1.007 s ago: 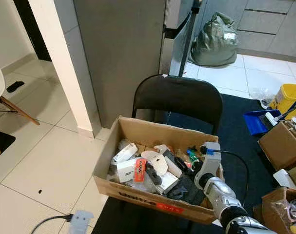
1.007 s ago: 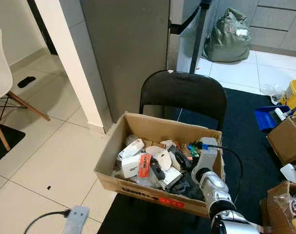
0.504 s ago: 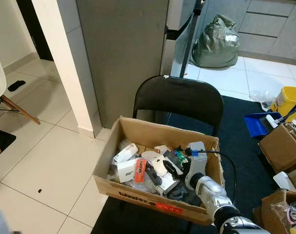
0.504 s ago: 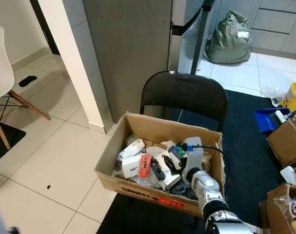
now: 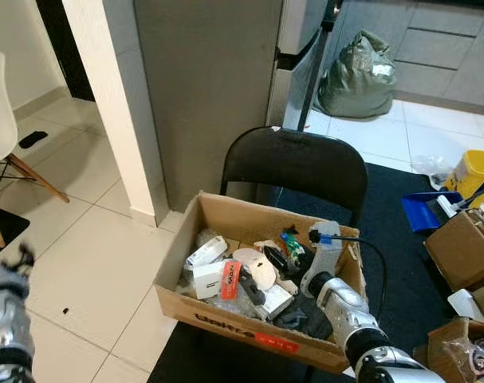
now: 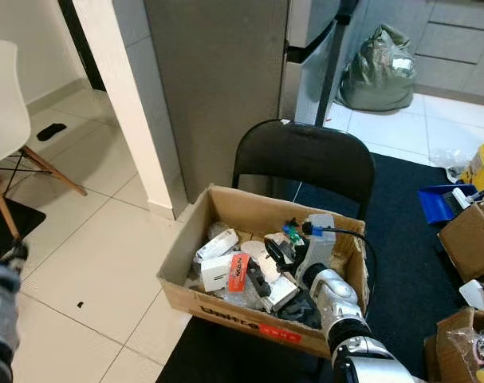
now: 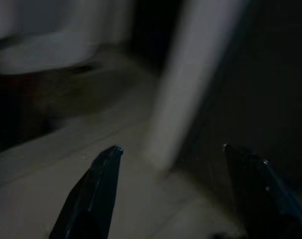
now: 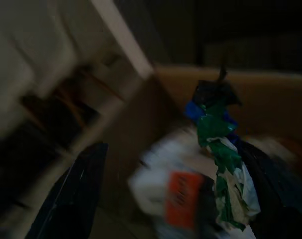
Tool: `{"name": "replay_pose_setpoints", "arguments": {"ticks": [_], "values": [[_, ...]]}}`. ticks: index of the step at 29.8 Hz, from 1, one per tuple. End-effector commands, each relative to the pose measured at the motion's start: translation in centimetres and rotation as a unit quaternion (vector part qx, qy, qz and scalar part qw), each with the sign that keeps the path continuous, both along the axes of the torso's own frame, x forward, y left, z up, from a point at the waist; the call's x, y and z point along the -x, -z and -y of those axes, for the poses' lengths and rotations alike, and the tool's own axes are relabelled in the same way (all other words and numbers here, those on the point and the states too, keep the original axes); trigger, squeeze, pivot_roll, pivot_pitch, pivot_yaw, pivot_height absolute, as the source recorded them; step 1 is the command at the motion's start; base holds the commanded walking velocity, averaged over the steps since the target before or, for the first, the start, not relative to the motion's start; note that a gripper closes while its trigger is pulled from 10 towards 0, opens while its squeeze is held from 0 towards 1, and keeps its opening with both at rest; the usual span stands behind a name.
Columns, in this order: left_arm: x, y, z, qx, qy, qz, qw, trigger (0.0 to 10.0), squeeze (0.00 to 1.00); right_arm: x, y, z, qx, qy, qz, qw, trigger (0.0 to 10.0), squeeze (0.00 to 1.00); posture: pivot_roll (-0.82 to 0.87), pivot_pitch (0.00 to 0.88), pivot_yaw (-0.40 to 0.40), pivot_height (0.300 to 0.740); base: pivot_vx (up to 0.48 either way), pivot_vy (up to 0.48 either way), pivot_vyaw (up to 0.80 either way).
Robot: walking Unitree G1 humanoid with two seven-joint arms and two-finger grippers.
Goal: Picking trash to rubbish bin
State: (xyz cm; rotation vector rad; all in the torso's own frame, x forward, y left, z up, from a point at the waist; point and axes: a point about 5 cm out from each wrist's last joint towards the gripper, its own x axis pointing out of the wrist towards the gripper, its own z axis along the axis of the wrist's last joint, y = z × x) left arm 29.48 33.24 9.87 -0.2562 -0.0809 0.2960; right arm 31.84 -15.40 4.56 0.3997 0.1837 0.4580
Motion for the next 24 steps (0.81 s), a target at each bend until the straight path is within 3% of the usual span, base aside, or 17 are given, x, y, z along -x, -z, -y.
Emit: {"name": "replay_pose_setpoints", "arguments": {"ticks": [1,3,4,5,6,8,9,10,11,12,15,16,19,20,22,23,24], "values": [[-0.6,0.4,1.9,0.031,0.068,0.006,0.997,10.0,0.0,-0.1,-0.6,-0.4,-0.036,-0.026,0.016,0.999,10.0,0.0,0.08,0.041,0.004,0.74,0.0,0.0,0.0],[-1.6,0.0,4.7,0.073,0.167,0.035,0.983,10.0,0.0,0.0,-1.0,-0.7,-0.076,-0.05,0.025,0.996,10.0,0.0,0.08,0.045,0.011,0.74,0.0,0.0,0.0],[-1.6,0.0,4.7,0.073,0.167,0.035,0.983,10.0,0.0,0.0,-1.0,-0.7,-0.076,-0.05,0.025,0.996,10.0,0.0,0.08,0.045,0.011,0.74,0.0,0.0,0.0],[-1.8,-0.1,5.9,0.085,0.21,0.045,0.973,10.0,0.0,0.0,-1.1,-0.8,-0.092,-0.049,0.022,0.994,10.0,0.0,0.08,0.045,0.011,0.74,0.0,0.0,0.0],[-1.8,-0.1,5.9,0.085,0.21,0.045,0.973,10.0,0.0,0.0,-1.1,-0.8,-0.092,-0.049,0.022,0.994,10.0,0.0,0.08,0.045,0.011,0.74,0.0,0.0,0.0],[-1.8,-0.1,8.5,0.042,0.297,0.042,0.953,10.0,0.0,0.2,-1.0,-1.2,-0.116,-0.06,0.012,0.991,10.0,0.0,0.07,0.052,0.011,0.74,0.0,0.0,0.0],[-1.8,-0.1,8.5,0.042,0.297,0.042,0.953,10.0,0.0,0.2,-1.0,-1.2,-0.116,-0.06,0.012,0.991,10.0,0.0,0.07,0.052,0.011,0.74,0.0,0.0,0.0],[-1.7,0.0,9.3,0.021,0.325,0.038,0.945,10.0,0.0,0.3,-0.9,-1.4,-0.125,-0.067,0.008,0.99,10.0,0.0,0.07,0.052,0.011,0.74,0.0,0.0,0.0],[-1.5,0.3,10.1,-0.027,0.355,0.019,0.934,10.0,0.0,0.4,-0.9,-1.6,-0.131,-0.073,0.004,0.989,10.0,0.0,0.07,0.056,0.01,0.74,0.0,0.0,0.0],[-1.5,0.3,10.1,-0.027,0.355,0.019,0.934,10.0,0.0,0.4,-0.9,-1.6,-0.131,-0.073,0.004,0.989,10.0,0.0,0.07,0.056,0.01,0.74,0.0,0.0,0.0],[-0.9,1.0,11.0,-0.179,0.409,-0.043,0.894,10.0,0.0,0.5,-1.1,-2.0,-0.162,-0.09,-0.003,0.983,10.0,0.0,0.08,0.06,0.009,0.74,0.0,0.0,0.0],[-0.7,1.1,11.1,-0.207,0.419,-0.054,0.883,10.0,0.0,0.5,-1.3,-2.1,-0.171,-0.096,-0.004,0.981,10.0,0.0,0.08,0.06,0.009,0.74,0.0,0.0,0.0],[-0.6,1.1,11.4,-0.258,0.434,-0.07,0.86,10.0,0.0,0.5,-1.9,-2.4,-0.191,-0.115,0.003,0.975,10.0,0.0,0.08,0.062,0.01,0.74,0.0,0.0,0.0],[-0.6,1.2,11.6,-0.29,0.438,-0.081,0.847,10.0,0.0,0.4,-2.3,-2.6,-0.2,-0.127,0.008,0.971,10.0,0.0,0.08,0.062,0.01,0.74,0.0,0.0,0.0],[-0.6,1.3,11.7,-0.303,0.438,-0.086,0.842,10.0,0.0,0.4,-2.5,-2.7,-0.204,-0.132,0.01,0.97,10.0,0.0,0.08,0.064,0.008,0.74,0.0,0.0,0.0],[-0.6,1.7,12.1,-0.335,0.446,-0.099,0.824,10.0,0.0,0.4,-2.6,-2.8,-0.208,-0.138,0.01,0.968,10.0,0.0,0.08,0.064,0.008,0.74,0.0,0.0,0.0],[-0.6,1.8,12.3,-0.35,0.445,-0.103,0.818,10.0,0.0,0.4,-2.7,-2.8,-0.21,-0.142,0.008,0.967,10.0,0.0,0.08,0.064,0.008,0.74,0.0,0.0,0.0]]}}
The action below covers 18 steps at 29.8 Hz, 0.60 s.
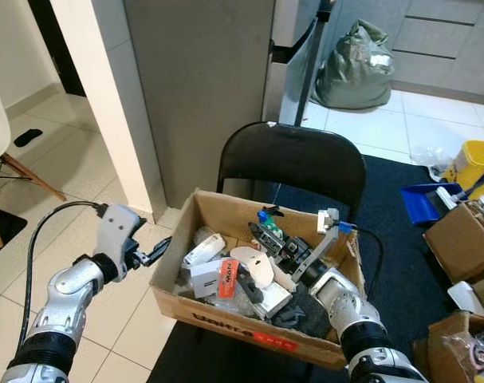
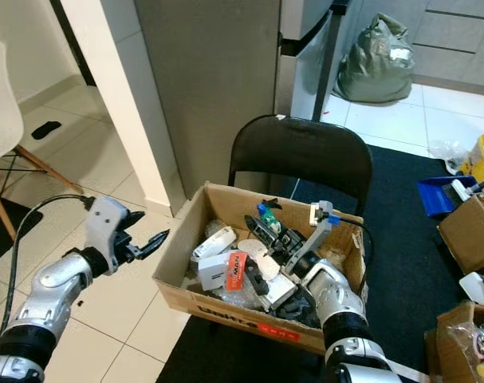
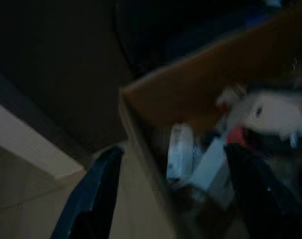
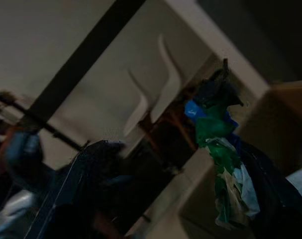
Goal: Picking trash to rubbish bin
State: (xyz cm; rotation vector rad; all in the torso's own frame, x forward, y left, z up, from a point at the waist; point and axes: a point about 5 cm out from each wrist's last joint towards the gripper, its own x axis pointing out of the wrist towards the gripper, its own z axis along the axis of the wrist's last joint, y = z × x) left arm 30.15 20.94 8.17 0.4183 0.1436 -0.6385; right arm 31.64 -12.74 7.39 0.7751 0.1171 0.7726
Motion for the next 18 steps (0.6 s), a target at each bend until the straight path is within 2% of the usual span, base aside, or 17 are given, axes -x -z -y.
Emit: {"name": "replay_pose_setpoints", "arguments": {"ticks": [1,3,4,5,8,9,11,13,15,18], "values": [[0.0,0.1,0.1,-0.045,0.008,0.012,0.999,10.0,0.0,0.3,0.1,-0.3,-0.008,-0.016,-0.004,1.0,10.0,0.0,0.08,0.064,0.008,0.74,0.0,0.0,0.0],[-0.2,0.0,0.3,-0.049,0.006,0.022,0.999,10.0,0.0,0.4,0.1,-0.5,-0.01,-0.025,-0.001,1.0,10.0,0.0,0.08,0.066,0.007,0.74,0.0,0.0,0.0],[-0.5,-0.3,0.8,-0.062,-0.001,0.054,0.997,10.0,0.0,0.7,-0.1,-0.8,-0.013,-0.041,0.001,0.999,10.0,0.0,0.08,0.066,0.007,0.74,0.0,0.0,0.0],[-0.5,-0.3,0.8,-0.062,-0.001,0.054,0.997,10.0,0.0,0.7,-0.1,-0.8,-0.013,-0.041,0.001,0.999,10.0,0.0,0.08,0.066,0.007,0.74,0.0,0.0,0.0],[-0.9,-1.0,1.5,-0.092,-0.008,0.102,0.991,10.0,0.0,1.1,-0.2,-1.0,-0.016,-0.052,-0.001,0.999,10.0,0.0,0.08,0.067,0.005,0.74,0.0,0.0,0.0],[-0.9,-1.0,1.5,-0.092,-0.008,0.102,0.991,10.0,0.0,1.1,-0.2,-1.0,-0.016,-0.052,-0.001,0.999,10.0,0.0,0.08,0.067,0.005,0.74,0.0,0.0,0.0],[-1.1,-1.2,1.5,-0.132,-0.01,0.128,0.983,10.0,0.0,1.2,-0.3,-1.0,-0.017,-0.054,-0.002,0.998,10.0,0.0,0.08,0.067,0.007,0.74,0.0,0.0,0.0],[-1.3,-1.7,1.9,-0.151,-0.003,0.156,0.976,10.0,0.0,1.3,-0.3,-1.2,-0.014,-0.056,-0.005,0.998,10.0,0.0,0.08,0.067,0.007,0.74,0.0,0.0,0.0],[-1.4,-1.9,2.2,-0.156,0.002,0.167,0.974,10.0,0.0,1.3,-0.3,-1.3,-0.011,-0.056,-0.006,0.998,10.0,0.0,0.08,0.068,0.003,0.74,0.0,0.0,0.0],[-1.4,-2.2,3.9,-0.143,0.028,0.187,0.971,10.0,0.0,1.2,-0.1,-1.5,-0.002,-0.052,-0.014,0.999,10.0,0.0,0.08,0.067,0.001,0.74,0.0,0.0,0.0]]}}
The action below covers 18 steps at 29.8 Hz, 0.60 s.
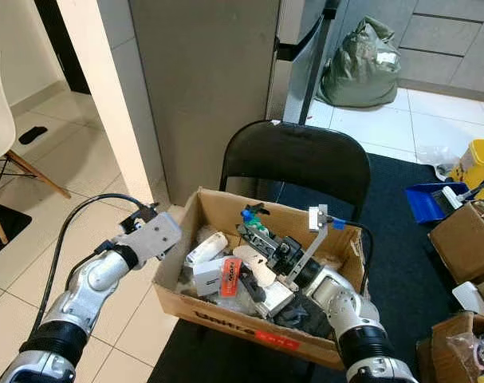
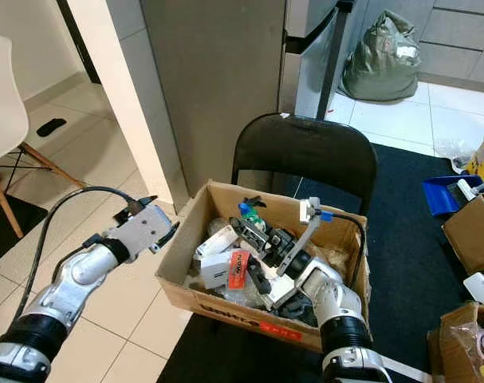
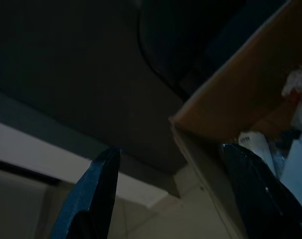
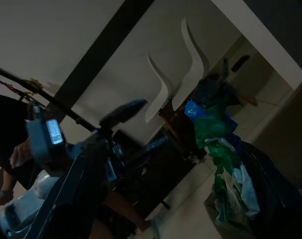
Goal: Picking trash to rubbish bin
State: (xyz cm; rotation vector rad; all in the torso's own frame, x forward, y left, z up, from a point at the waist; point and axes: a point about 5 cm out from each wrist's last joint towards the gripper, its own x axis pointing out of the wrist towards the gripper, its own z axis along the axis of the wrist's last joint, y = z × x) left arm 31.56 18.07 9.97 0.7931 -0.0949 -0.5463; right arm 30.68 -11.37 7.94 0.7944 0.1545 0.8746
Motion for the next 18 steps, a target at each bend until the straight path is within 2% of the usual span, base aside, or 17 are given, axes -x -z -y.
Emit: {"name": "replay_pose_setpoints", "arguments": {"ticks": [1,4,5,6,7,8,10,12,13,15,16,18], "values": [[0.2,-0.3,1.9,0.004,0.043,0.015,0.999,10.0,0.0,0.2,0.4,-0.2,0.01,0.001,-0.012,1.0,10.0,0.0,0.08,0.067,0.001,0.74,0.0,0.0,0.0],[0.6,-0.2,3.3,0.028,0.072,0.014,0.997,10.0,0.0,0.3,0.3,-0.5,0.011,-0.005,-0.011,1.0,10.0,0.0,0.08,0.067,0.001,0.74,0.0,0.0,0.0],[0.7,-0.2,3.8,0.051,0.076,0.01,0.996,10.0,0.0,0.4,0.3,-0.6,0.013,-0.007,-0.01,1.0,10.0,0.0,0.08,0.067,0.001,0.74,0.0,0.0,0.0],[0.7,-0.2,3.8,0.051,0.076,0.01,0.996,10.0,0.0,0.4,0.3,-0.6,0.013,-0.007,-0.01,1.0,10.0,0.0,0.08,0.067,0.001,0.74,0.0,0.0,0.0],[0.8,-0.2,4.2,0.077,0.077,0.008,0.994,10.0,0.0,0.4,0.3,-0.6,0.014,-0.009,-0.01,1.0,10.0,0.0,0.07,0.059,0.003,0.74,0.0,0.0,0.0],[0.8,-0.2,4.2,0.077,0.077,0.008,0.994,10.0,0.0,0.4,0.3,-0.6,0.014,-0.009,-0.01,1.0,10.0,0.0,0.07,0.059,0.003,0.74,0.0,0.0,0.0],[0.8,-0.6,4.9,0.144,0.071,0.001,0.987,10.0,0.0,0.5,0.3,-0.7,0.016,-0.011,-0.011,1.0,10.0,0.0,0.07,0.059,0.003,0.74,0.0,0.0,0.0],[0.5,-1.2,4.9,0.207,0.056,0.003,0.977,10.0,0.0,0.6,0.3,-0.7,0.014,-0.014,-0.01,1.0,10.0,0.0,0.07,0.056,-0.001,0.74,0.0,0.0,0.0],[0.3,-1.4,4.8,0.223,0.05,0.005,0.974,10.0,0.0,0.6,0.3,-0.7,0.013,-0.016,-0.01,1.0,10.0,0.0,0.07,0.056,-0.001,0.74,0.0,0.0,0.0],[0.2,-1.6,4.7,0.238,0.042,0.008,0.97,10.0,0.0,0.7,0.2,-0.7,0.012,-0.018,-0.009,1.0,10.0,0.0,0.07,0.056,-0.001,0.74,0.0,0.0,0.0],[0.0,-1.9,4.4,0.263,0.032,0.011,0.964,10.0,0.0,0.7,0.2,-0.7,0.01,-0.02,-0.007,1.0,10.0,0.0,0.07,0.055,-0.003,0.74,0.0,0.0,0.0],[0.0,-2.0,4.3,0.272,0.03,0.01,0.962,10.0,0.0,0.7,0.1,-0.7,0.009,-0.021,-0.007,1.0,10.0,0.0,0.07,0.055,-0.003,0.74,0.0,0.0,0.0]]}}
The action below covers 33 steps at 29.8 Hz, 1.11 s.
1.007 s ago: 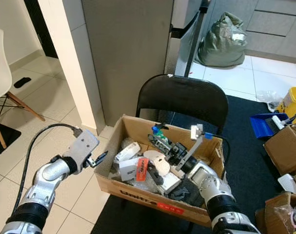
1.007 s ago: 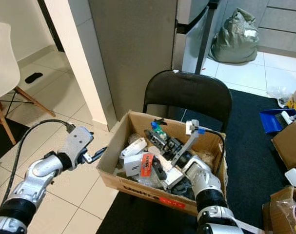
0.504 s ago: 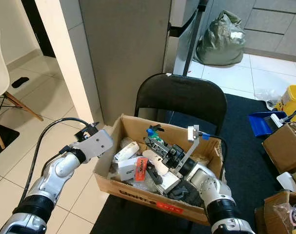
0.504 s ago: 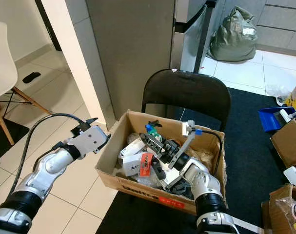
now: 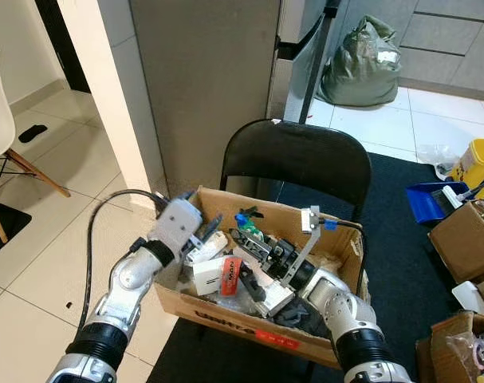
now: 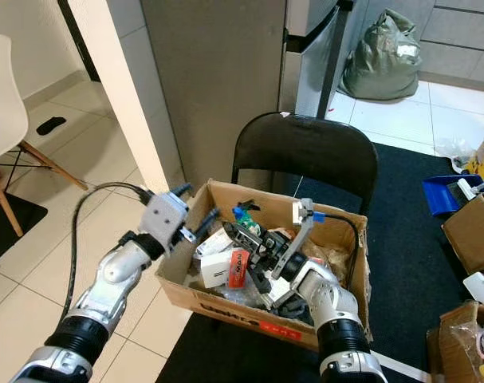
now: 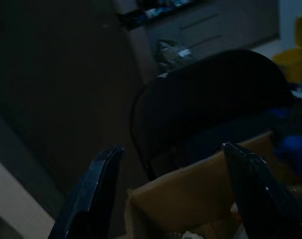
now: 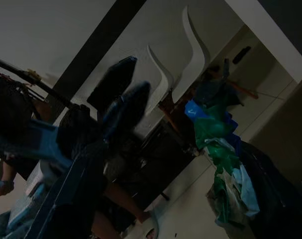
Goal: Picking trash to rubbish bin
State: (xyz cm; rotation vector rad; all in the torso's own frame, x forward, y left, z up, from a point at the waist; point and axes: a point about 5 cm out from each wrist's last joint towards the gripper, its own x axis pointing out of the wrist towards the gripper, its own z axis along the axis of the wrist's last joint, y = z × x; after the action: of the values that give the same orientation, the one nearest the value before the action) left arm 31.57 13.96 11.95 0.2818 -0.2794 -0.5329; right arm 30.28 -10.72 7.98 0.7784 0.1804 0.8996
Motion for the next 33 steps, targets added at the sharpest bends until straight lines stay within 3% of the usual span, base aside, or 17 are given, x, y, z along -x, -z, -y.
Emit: {"name": "replay_pose_setpoints", "arguments": {"ticks": [1,6,8,13,21,33], "values": [[0.0,0.0,0.2,0.016,0.002,-0.007,1.0,10.0,0.0,0.3,0.1,0.0,-0.002,-0.006,-0.003,1.0,10.0,0.0,0.07,0.055,-0.003,0.74,0.0,0.0,0.0],[0.2,0.3,0.2,0.032,0.022,-0.025,0.999,10.0,0.0,0.4,-0.2,-0.1,-0.009,-0.014,0.003,1.0,10.0,0.0,0.07,0.057,-0.003,0.74,0.0,0.0,0.0],[1.0,1.1,1.1,0.048,0.084,-0.069,0.993,10.0,0.0,0.6,-0.3,-0.3,-0.012,-0.018,0.005,1.0,10.0,0.0,0.07,0.057,-0.003,0.74,0.0,0.0,0.0],[1.7,1.4,1.8,0.063,0.127,-0.093,0.986,10.0,0.0,0.7,-0.2,-0.3,-0.013,-0.019,0.005,1.0,10.0,0.0,0.07,0.061,0.001,0.74,0.0,0.0,0.0],[1.7,0.1,2.4,0.089,0.144,-0.074,0.983,10.0,0.0,0.9,-0.3,-0.2,-0.017,-0.022,0.005,1.0,10.0,0.0,0.07,0.061,0.001,0.74,0.0,0.0,0.0],[1.4,-0.3,2.4,0.116,0.151,-0.094,0.977,10.0,0.0,2.0,-0.6,-0.4,-0.029,-0.059,0.014,0.998,10.0,0.0,0.07,0.064,0.003,0.74,0.0,0.0,0.0]]}}
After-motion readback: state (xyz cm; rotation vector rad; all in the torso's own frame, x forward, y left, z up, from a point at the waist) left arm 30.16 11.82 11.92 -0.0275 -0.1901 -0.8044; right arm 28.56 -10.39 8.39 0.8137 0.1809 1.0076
